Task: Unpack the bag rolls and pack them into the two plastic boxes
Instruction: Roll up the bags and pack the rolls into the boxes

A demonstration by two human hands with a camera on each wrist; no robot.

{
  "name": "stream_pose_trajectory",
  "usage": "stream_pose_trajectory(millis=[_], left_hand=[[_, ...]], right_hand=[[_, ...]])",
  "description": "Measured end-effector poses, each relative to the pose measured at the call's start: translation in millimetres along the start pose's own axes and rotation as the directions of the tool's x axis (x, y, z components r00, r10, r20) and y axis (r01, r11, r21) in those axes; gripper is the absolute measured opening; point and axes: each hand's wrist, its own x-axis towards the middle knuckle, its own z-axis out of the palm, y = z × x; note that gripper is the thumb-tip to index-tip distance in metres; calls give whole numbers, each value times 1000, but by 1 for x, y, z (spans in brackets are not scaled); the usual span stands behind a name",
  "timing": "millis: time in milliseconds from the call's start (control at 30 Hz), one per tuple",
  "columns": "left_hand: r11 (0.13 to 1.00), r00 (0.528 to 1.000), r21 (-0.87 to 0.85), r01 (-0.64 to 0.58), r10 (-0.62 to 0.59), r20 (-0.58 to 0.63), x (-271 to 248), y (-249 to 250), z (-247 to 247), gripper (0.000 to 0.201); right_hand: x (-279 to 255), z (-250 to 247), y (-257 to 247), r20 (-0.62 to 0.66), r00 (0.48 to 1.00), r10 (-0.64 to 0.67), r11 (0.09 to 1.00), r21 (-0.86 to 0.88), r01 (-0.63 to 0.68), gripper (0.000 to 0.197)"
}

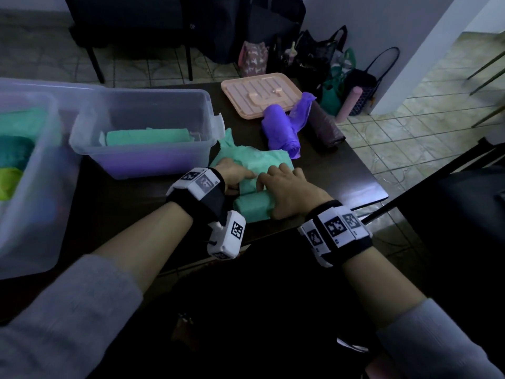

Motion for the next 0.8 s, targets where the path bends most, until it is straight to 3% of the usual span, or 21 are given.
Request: stream_pose_trajectory(millis=[133, 233, 367, 433, 567, 667, 733, 767, 800], left_hand=[[982, 1000, -186, 16, -11, 27, 0, 11, 9, 51], [960, 998, -273, -59, 57, -16, -1, 26, 12, 48], [923, 965, -284, -259, 236, -112, 1, 52, 7, 32], [913, 944, -255, -319, 283, -170, 1, 67, 1, 39], [924, 946, -239, -297, 251, -204, 4, 96, -15, 7], [920, 947, -240, -311, 280, -155, 8, 109, -23, 25], [919, 926, -149, -364, 340, -166, 5, 110, -21, 19], [921, 901, 26, -390, 387, -197, 4, 107, -19, 10], [887, 870, 253, -387, 442, -218, 2, 101, -17, 18]], right_hand=[[-7, 11, 1, -10, 1000, -30, 997, 66, 30, 52], [-8, 16, 2, 12, 1000, -25, 997, 69, 25, 59], [-8, 20, 1, 47, 999, -26, 992, 122, 20, 65], [-7, 18, 1, 66, 998, -22, 990, 139, 12, 69], [-8, 16, 1, 92, 995, -25, 991, 135, 12, 69], [-6, 14, 0, 108, 994, -22, 990, 141, 7, 68], [-3, 11, 0, 125, 992, -23, 990, 140, 5, 69], [-2, 10, 0, 128, 991, -24, 991, 136, 7, 69], [-1, 9, 0, 126, 992, -24, 991, 134, 7, 70]])
